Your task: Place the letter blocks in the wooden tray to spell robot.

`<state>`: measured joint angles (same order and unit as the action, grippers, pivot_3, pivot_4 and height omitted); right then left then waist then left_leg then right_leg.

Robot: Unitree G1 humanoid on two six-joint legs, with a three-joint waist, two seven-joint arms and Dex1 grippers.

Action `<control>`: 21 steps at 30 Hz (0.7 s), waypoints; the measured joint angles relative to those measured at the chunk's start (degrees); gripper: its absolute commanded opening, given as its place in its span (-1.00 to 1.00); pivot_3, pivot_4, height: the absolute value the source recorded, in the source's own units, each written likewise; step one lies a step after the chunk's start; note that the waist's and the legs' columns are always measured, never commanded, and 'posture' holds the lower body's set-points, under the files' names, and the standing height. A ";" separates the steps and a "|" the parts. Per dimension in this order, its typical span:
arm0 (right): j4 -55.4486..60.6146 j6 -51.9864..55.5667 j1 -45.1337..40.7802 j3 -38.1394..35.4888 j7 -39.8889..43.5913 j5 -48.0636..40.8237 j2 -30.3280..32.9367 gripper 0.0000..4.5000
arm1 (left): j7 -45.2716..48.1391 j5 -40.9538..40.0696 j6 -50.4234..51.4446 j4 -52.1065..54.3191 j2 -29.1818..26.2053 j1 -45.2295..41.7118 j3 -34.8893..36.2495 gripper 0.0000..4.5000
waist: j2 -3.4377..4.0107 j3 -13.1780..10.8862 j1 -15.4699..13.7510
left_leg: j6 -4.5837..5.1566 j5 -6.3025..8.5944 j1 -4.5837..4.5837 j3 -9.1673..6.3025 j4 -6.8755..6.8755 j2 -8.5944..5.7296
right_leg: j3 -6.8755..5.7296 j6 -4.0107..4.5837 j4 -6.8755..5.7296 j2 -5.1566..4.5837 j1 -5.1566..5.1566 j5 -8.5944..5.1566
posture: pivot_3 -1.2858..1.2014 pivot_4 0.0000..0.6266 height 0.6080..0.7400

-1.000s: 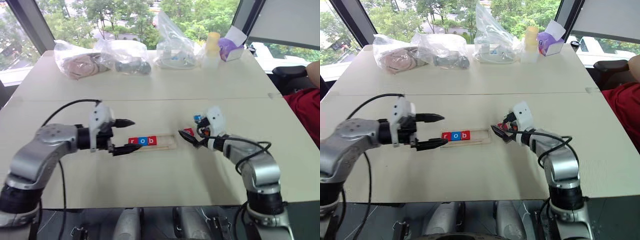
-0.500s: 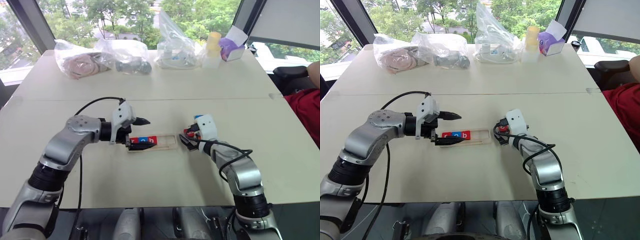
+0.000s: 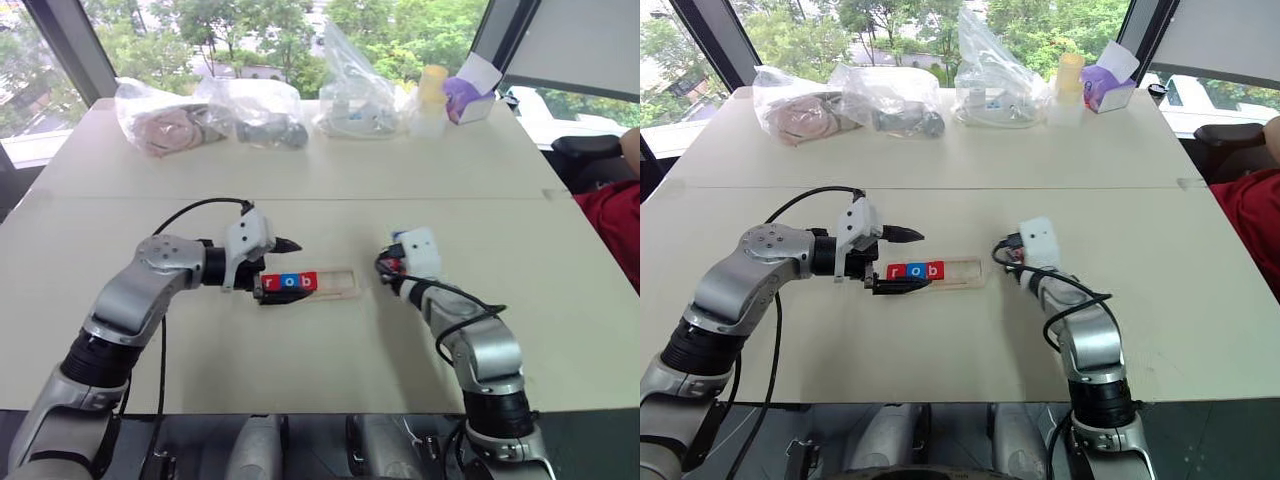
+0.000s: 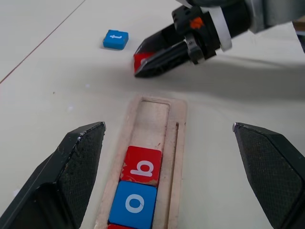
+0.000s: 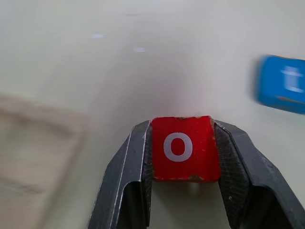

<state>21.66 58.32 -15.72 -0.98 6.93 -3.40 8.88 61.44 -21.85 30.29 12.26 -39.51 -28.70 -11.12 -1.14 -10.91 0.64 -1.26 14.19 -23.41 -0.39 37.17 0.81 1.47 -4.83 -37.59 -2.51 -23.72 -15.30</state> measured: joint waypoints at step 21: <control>7.03 -5.46 3.26 -2.38 6.70 -2.28 9.00 0.96 | 4.59 0.79 -2.33 -5.42 2.20 -3.55 -0.77 1.00 | 0.07 -0.05 0.71 | 0.01 0.00 0.02 0.04 0.02 -0.02 | 0.07 -0.02 0.21 -0.05 0.02 0.00 | 0.03 -0.52 1.00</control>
<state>28.69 52.85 -12.46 -3.36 13.63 -5.68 17.87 66.02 -21.06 27.95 6.84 -37.31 -32.25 -11.89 -1.07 -10.95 1.36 -1.25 14.19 -23.39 -0.34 37.18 0.79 1.53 -4.85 -37.38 -2.56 -23.70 -15.30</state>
